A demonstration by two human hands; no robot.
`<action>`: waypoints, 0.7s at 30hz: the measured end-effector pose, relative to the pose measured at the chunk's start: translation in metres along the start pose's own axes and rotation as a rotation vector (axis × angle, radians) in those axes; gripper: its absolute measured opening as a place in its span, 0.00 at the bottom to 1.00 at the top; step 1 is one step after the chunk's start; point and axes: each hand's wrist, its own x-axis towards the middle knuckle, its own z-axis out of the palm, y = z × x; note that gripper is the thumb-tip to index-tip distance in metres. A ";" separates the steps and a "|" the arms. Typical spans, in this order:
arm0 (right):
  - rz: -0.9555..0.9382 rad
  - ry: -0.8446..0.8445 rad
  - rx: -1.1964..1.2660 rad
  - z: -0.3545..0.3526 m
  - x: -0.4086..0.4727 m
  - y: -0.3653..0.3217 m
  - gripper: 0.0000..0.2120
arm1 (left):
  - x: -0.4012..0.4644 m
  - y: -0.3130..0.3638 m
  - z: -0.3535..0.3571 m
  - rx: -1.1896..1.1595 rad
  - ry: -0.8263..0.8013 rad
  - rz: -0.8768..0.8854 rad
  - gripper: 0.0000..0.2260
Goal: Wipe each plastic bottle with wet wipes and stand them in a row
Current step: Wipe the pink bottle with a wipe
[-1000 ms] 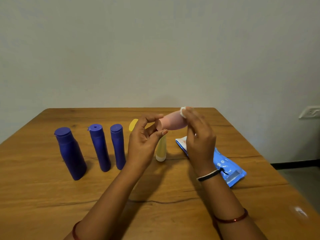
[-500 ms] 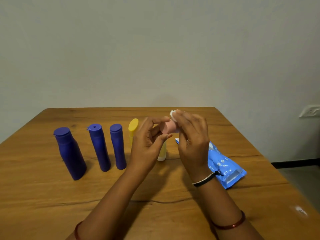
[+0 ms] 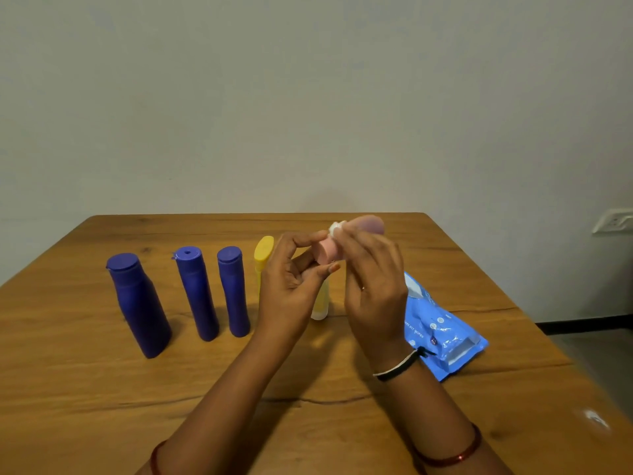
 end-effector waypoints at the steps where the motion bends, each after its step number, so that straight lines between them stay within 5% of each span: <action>1: -0.028 -0.009 0.020 0.001 -0.001 -0.003 0.15 | 0.001 0.001 0.000 -0.025 0.010 -0.013 0.17; 6: 0.071 0.054 -0.036 -0.006 0.006 0.021 0.14 | 0.003 0.003 -0.002 -0.080 0.061 -0.095 0.18; 13: 0.725 0.172 0.376 -0.030 0.028 0.051 0.09 | 0.008 0.002 -0.005 -0.165 0.062 -0.126 0.13; 21: 0.708 -0.085 0.584 -0.023 0.046 0.031 0.15 | 0.008 0.001 -0.006 -0.177 0.095 -0.173 0.13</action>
